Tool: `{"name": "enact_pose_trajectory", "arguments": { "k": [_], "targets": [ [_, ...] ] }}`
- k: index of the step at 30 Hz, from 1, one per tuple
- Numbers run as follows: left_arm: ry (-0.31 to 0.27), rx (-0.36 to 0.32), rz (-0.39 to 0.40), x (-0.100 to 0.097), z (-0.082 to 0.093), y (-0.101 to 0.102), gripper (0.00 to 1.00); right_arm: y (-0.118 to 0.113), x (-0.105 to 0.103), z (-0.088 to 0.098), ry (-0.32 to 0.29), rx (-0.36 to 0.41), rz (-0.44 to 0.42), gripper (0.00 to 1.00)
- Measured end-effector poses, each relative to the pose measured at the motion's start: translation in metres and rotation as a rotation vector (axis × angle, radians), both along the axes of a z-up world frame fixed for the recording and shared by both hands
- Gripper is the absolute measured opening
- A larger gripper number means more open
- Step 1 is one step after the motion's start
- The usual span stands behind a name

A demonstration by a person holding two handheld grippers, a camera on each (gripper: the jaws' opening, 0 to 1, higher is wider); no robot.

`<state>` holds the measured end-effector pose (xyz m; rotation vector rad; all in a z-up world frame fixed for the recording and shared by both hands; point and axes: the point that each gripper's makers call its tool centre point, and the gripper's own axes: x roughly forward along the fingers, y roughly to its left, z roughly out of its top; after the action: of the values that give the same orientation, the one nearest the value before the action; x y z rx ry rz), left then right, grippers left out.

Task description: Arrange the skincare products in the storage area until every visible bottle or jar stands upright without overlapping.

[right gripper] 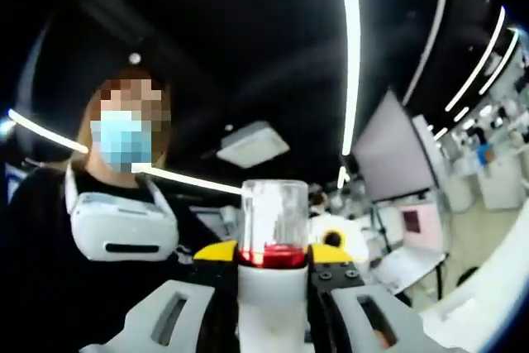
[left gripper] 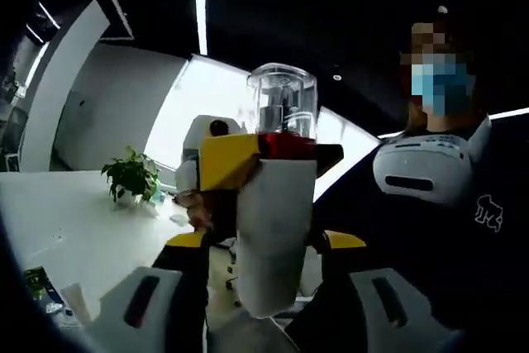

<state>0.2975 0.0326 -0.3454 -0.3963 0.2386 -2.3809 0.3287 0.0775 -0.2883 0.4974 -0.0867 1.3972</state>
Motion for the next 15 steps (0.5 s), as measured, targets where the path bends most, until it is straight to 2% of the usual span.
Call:
{"name": "enact_pose_trajectory", "arguments": {
  "k": [4,6,7,11,15],
  "targets": [
    [0.071,-0.105,-0.166,-0.003,0.018,0.011,0.46,0.004,-0.009,0.013,-0.007,0.039,0.068,0.24],
    [0.106,-0.130,-0.205,-0.005,0.027,0.013,0.45,0.005,-0.014,0.017,-0.014,0.051,0.099,0.24],
    [0.110,-0.120,-0.213,-0.006,0.028,0.010,0.42,0.005,-0.013,0.018,-0.016,0.054,0.093,0.24],
    [0.029,-0.109,-0.236,-0.019,0.024,0.002,0.38,0.005,-0.015,0.021,-0.032,0.049,0.109,0.24],
    [0.035,-0.119,-0.295,-0.026,0.027,0.001,0.33,0.007,-0.021,0.023,-0.029,0.058,0.161,0.24]
  ]
}}
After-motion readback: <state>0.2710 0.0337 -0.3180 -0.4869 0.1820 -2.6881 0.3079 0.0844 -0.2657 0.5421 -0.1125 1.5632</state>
